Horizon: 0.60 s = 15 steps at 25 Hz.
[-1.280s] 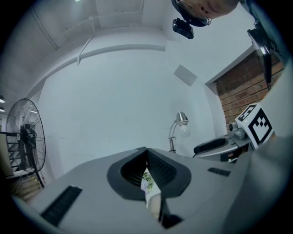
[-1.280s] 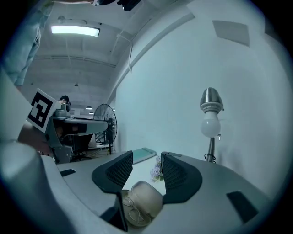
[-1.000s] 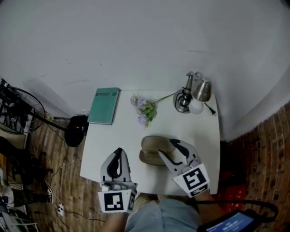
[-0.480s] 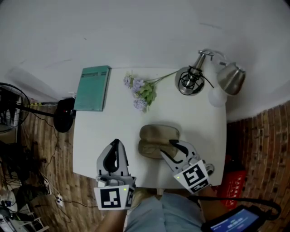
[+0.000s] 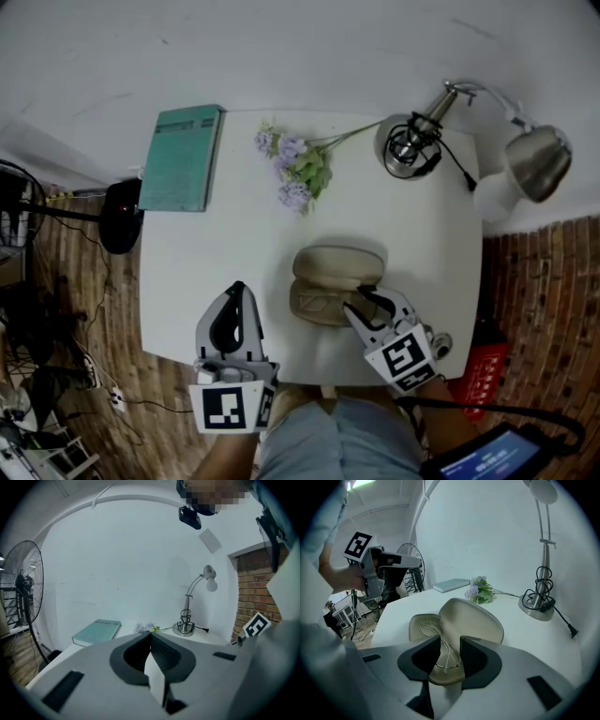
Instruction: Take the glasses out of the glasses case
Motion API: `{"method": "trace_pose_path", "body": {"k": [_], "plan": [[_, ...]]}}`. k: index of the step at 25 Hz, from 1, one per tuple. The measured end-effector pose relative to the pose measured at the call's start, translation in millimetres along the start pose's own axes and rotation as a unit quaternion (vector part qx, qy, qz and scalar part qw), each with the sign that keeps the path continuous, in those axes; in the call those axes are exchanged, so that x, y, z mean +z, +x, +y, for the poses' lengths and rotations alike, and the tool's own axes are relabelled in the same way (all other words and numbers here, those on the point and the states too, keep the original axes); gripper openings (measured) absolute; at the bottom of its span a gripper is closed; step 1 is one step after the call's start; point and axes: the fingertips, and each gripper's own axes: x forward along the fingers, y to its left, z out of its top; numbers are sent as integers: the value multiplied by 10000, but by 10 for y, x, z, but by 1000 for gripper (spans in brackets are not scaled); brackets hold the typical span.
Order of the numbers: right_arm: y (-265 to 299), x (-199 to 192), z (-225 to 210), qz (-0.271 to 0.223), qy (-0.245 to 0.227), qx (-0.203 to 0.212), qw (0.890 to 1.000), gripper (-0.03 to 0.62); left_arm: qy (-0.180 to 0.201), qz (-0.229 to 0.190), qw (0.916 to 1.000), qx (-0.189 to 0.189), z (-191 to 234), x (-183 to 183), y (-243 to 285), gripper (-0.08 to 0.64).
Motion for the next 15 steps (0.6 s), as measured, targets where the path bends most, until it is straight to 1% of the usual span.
{"method": "trace_pose_path", "body": {"k": [3, 8, 15], "plan": [[55, -38, 12, 110, -62, 13, 9999, 140, -24, 17, 10000, 4, 38, -40, 29, 6], [114, -123, 61, 368, -298, 88, 9988, 126, -35, 22, 10000, 26, 80, -56, 36, 6], [155, -186, 85, 595, -679, 210, 9957, 83, -53, 75, 10000, 31, 87, -98, 13, 6]]}}
